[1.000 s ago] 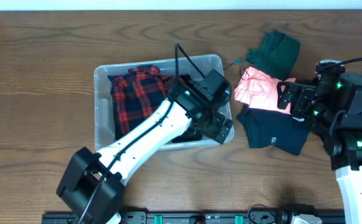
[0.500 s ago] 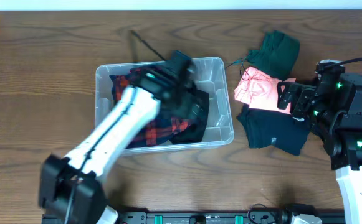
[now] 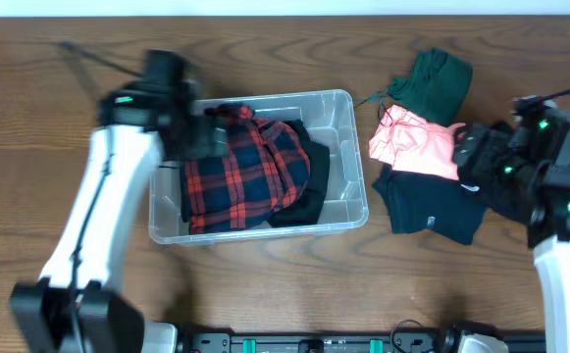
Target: Pack container
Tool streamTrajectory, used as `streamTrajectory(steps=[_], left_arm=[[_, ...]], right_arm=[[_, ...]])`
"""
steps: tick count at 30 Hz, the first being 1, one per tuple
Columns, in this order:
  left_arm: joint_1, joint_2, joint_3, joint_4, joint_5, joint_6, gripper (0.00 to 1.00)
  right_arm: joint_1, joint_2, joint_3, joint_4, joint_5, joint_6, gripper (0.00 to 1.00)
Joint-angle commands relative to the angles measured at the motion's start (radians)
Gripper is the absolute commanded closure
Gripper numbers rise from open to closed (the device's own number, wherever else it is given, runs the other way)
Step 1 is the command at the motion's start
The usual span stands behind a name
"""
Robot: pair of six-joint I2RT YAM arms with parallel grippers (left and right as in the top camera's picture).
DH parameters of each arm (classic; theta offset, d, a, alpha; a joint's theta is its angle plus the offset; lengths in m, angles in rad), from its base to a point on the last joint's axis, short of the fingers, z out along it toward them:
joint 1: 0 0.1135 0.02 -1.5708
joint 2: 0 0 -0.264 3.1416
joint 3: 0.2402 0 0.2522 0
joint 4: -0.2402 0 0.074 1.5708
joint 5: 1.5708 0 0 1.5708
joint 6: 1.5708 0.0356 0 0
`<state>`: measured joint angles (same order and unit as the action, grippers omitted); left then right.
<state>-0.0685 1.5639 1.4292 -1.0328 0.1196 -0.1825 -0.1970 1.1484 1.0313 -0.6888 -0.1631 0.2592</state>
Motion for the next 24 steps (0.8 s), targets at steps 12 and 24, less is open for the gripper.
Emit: streamTrajectory(steps=[12, 24], left_arm=[[0.327, -0.225, 0.028, -0.096, -0.024, 0.016, 0.02], [0.328, -0.224, 0.028, -0.096, -0.024, 0.016, 0.02]], right_arm=[[-0.521, 0.273, 0.012, 0.119, -0.218, 0.057, 0.01], [-0.595, 0.522, 0.012, 0.167, -0.219, -0.077, 0.04]])
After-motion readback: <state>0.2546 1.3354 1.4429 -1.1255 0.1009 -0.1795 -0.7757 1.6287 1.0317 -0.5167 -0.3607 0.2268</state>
